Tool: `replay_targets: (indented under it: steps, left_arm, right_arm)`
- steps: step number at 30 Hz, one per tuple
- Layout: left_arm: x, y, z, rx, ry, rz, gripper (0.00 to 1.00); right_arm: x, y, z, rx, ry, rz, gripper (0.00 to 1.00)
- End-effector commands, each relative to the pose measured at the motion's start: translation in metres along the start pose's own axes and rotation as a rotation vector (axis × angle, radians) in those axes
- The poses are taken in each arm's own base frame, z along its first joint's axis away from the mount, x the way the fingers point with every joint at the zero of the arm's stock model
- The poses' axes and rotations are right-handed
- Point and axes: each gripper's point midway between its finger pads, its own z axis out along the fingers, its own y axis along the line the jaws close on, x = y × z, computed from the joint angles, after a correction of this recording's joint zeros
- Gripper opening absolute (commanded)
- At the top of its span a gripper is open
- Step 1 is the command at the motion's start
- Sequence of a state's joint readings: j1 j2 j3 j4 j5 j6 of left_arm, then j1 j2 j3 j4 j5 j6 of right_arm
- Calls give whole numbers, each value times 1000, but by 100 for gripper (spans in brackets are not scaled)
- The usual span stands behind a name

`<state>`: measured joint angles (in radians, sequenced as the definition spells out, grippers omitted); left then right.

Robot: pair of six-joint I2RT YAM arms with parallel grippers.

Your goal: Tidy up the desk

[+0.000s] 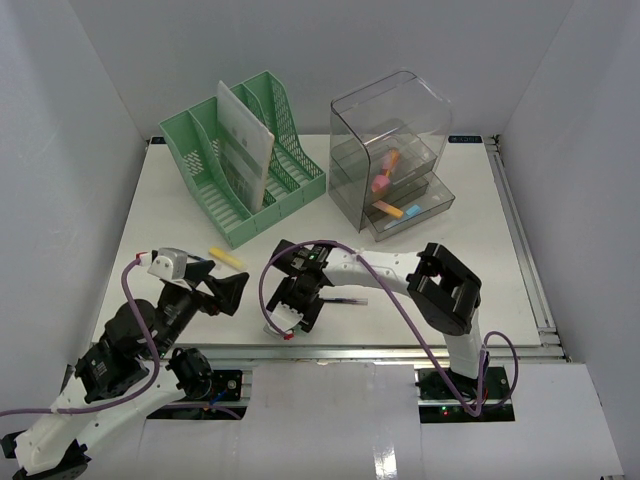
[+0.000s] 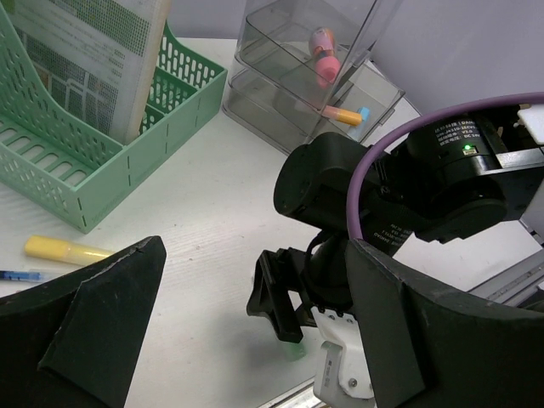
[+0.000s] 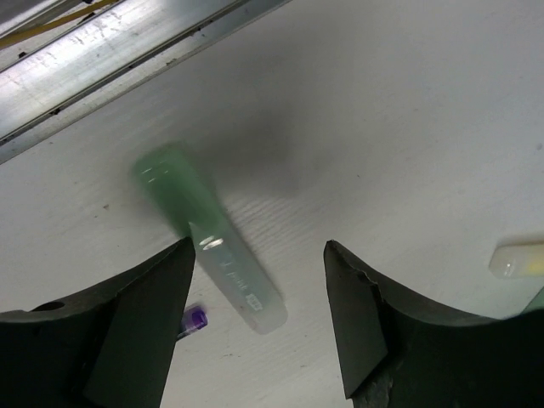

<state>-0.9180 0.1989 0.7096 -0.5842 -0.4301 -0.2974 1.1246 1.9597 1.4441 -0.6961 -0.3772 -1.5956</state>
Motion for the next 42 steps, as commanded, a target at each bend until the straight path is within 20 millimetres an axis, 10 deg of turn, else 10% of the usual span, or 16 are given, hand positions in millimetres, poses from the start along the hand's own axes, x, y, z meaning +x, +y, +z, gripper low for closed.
replay_targets:
  steps: [1,19,33,42]
  left_arm:
    - [7,2,2,-10,26,11,98]
    - [9,-1,3,2,35,11,98]
    - [13,-3,5,8,52,24,98]
    - [14,-3,6,9,55,27,98]
  right_arm:
    - [1,13,4,-74,26,-50,67]
    - [3,19,31,-123,4,33,59]
    - [6,15,38,-109,3,110,20]
    - [21,-39,-21,97,29,224,11]
